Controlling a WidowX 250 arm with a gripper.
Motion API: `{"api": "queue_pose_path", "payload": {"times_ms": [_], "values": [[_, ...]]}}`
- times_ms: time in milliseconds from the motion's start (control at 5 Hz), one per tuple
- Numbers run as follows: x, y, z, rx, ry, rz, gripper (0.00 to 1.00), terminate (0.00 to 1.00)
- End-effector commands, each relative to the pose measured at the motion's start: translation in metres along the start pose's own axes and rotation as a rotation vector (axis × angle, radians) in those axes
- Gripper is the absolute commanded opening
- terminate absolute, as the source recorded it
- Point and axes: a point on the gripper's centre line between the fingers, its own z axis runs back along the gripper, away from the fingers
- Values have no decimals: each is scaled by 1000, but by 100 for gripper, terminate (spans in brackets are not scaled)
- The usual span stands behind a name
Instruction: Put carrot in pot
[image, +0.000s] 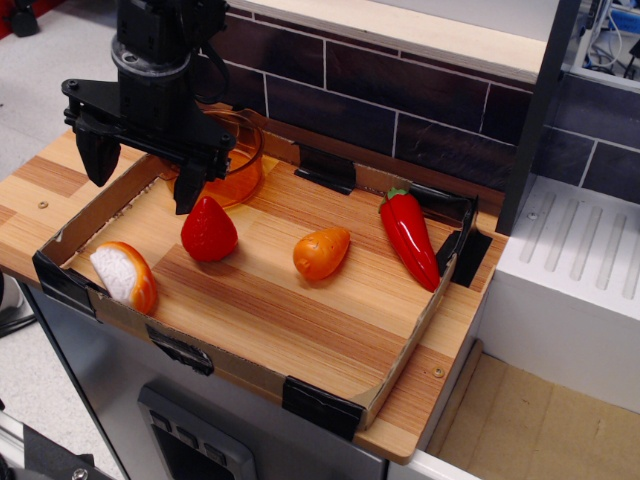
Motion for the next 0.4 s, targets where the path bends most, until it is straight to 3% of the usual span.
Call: {"api": "queue_pose_path", "payload": {"times_ms": [0,200], "values": [[0,0,0,0,0,0,100,0],[3,-19,18,-52,35,-5,100,0]]}}
